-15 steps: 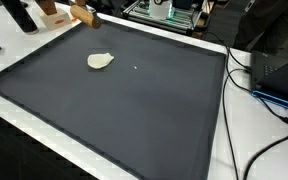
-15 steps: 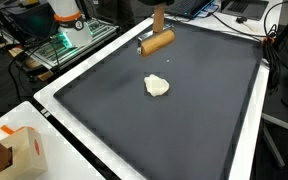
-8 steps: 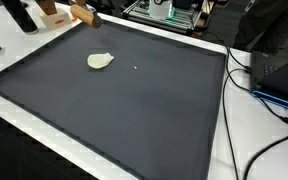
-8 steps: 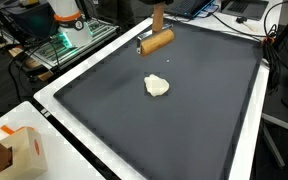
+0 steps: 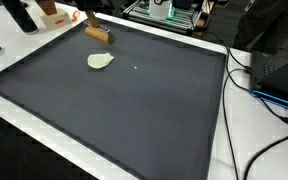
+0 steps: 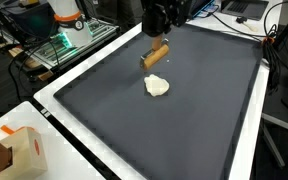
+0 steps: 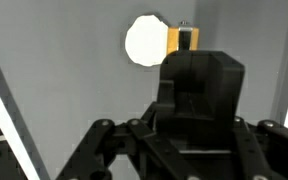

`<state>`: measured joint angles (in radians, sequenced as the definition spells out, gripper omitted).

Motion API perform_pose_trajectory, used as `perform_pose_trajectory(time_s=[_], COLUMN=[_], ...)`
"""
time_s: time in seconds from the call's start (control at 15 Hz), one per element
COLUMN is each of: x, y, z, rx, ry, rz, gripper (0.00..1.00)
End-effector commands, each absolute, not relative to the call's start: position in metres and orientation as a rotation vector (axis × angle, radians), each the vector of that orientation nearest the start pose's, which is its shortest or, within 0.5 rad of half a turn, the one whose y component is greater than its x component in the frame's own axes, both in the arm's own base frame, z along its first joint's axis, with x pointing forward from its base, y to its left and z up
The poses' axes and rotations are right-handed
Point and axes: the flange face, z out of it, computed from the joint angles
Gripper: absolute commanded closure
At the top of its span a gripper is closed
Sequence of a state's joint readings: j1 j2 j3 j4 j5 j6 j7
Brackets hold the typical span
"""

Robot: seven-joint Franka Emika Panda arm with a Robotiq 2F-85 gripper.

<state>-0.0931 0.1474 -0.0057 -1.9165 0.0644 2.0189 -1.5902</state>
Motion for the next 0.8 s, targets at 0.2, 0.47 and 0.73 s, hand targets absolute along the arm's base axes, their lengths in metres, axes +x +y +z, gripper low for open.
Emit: perform_pose_trajectory(time_s=[0.2, 0.47, 0.73], x=[0.586, 0.588, 0.591], y=[-0.059, -0.061, -0.063], z=[0.354, 0.335, 0.322], rx=[-2.131, -2.130, -2.152], ry=[-2.111, -2.134, -2.158], rz=[0.065, 0.071, 0.069], gripper=[0.76, 0.76, 0.76])
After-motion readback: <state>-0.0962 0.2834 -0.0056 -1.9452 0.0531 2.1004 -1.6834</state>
